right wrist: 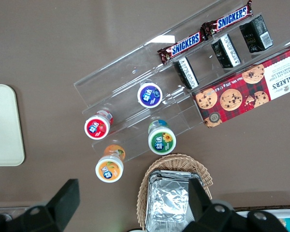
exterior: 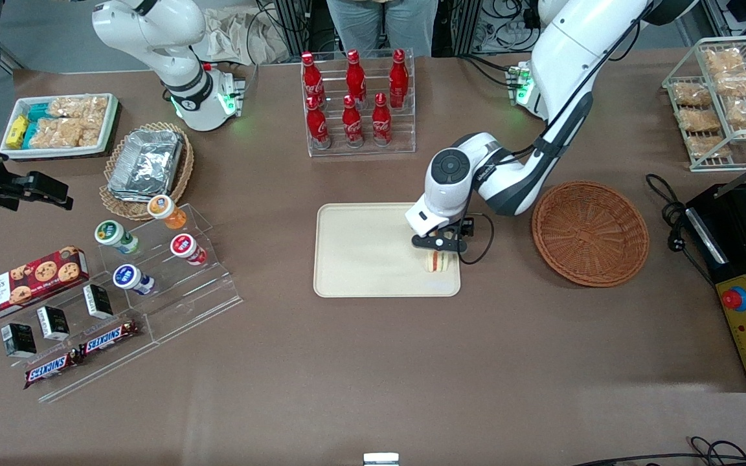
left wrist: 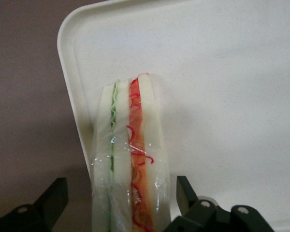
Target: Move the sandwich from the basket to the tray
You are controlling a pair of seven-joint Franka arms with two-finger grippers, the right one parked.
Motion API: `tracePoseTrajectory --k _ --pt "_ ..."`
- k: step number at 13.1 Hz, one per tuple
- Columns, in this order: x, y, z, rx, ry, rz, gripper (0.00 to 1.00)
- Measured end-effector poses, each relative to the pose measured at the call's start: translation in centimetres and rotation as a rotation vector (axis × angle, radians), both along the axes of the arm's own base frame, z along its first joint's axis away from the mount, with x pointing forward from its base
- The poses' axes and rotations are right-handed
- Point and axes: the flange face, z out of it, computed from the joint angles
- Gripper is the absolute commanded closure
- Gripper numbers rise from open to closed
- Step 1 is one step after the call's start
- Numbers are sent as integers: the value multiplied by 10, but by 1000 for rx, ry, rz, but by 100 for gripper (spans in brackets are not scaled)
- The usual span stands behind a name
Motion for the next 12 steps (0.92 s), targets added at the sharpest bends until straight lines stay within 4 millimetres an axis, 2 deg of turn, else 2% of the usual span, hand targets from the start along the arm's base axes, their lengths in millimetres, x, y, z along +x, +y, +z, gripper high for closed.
tracePoseTrajectory --k 2,4,8,10,12 --pt "1 -8 12 28 10 3 0" --pt "1 -19 36 58 6 10 0" --pt "13 -31 110 116 -46 161 0" --pt "32 -34 151 96 -62 219 0" --pt "56 -24 191 76 -70 277 0"
